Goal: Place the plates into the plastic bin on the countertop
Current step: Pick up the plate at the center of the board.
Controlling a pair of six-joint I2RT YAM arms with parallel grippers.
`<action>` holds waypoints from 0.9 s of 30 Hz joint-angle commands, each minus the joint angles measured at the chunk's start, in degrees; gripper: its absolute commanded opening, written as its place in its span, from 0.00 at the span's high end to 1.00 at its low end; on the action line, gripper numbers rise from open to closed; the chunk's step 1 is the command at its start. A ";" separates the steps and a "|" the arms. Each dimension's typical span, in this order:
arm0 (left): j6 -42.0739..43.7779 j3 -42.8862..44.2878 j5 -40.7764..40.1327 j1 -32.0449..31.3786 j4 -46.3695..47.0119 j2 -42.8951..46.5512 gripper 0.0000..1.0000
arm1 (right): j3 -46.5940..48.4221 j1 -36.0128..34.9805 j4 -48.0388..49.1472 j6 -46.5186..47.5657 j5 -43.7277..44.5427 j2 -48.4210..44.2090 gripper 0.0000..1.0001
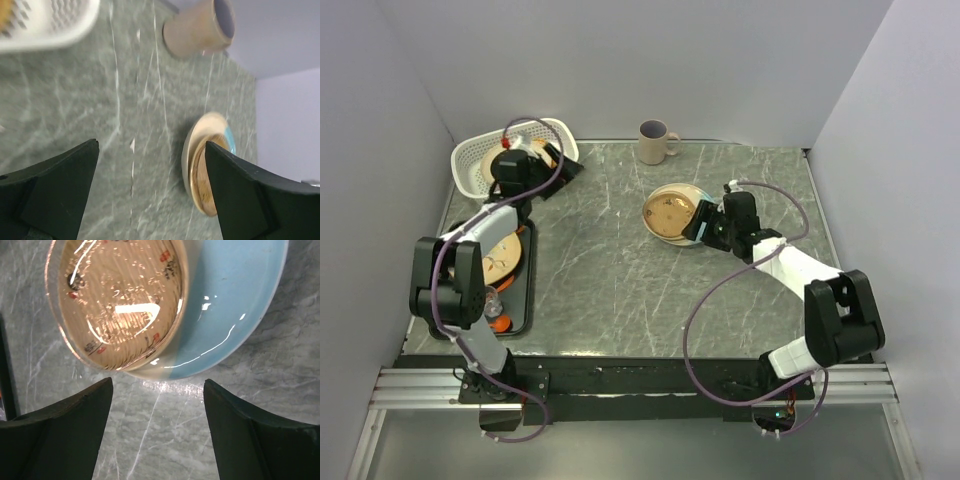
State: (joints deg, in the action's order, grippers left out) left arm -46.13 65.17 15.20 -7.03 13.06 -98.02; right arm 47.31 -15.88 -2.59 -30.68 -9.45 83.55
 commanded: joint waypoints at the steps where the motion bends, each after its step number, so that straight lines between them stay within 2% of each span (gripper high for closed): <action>1: 0.78 -1.44 1.32 -2.99 2.67 -2.44 0.09 | 1.82 1.11 5.31 -2.10 -0.74 2.58 0.25; 3: 0.86 -1.62 1.06 -4.66 2.85 -3.32 0.09 | 2.00 1.55 6.45 -2.98 -1.00 3.46 0.33; 9: 0.95 -1.80 1.06 -7.39 3.02 -4.64 0.10 | 2.53 2.52 9.26 -5.44 -1.62 7.24 0.46; 15: 1.13 -2.41 1.32 -9.14 3.12 -4.99 0.11 | 3.58 2.87 11.99 -7.82 -3.29 11.36 0.50; 18: 1.48 -2.06 1.06 -9.85 2.76 -5.52 0.11 | 3.93 2.87 12.78 -8.70 -4.16 12.69 0.56; 19: 1.65 -2.15 1.15 -10.20 2.85 -5.87 0.11 | 3.93 2.87 13.13 -9.05 -4.34 13.21 0.59; 20: 1.66 -2.06 1.32 -10.37 2.76 -6.13 0.11 | 3.76 2.87 13.57 -9.14 -4.61 13.39 0.68; 22: 1.66 -1.97 1.67 -10.99 3.28 -6.83 0.11 | 3.49 2.87 14.10 -9.58 -4.87 13.75 0.79; 23: 1.74 -1.54 1.76 -11.16 3.29 -7.18 0.12 | 3.14 3.05 14.45 -9.49 -5.05 13.75 0.91; 25: 2.01 -1.01 1.94 -11.87 3.29 -8.24 0.12 | 2.88 3.13 14.98 -9.49 -5.31 13.40 0.97; 27: 2.18 -0.22 2.46 -12.31 3.55 -8.94 0.12 | 2.79 3.40 14.63 -9.23 -5.49 13.05 0.99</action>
State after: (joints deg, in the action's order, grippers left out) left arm -45.65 63.00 15.75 -18.17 14.33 -105.30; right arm 49.65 -12.78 12.49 -41.39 -14.79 96.68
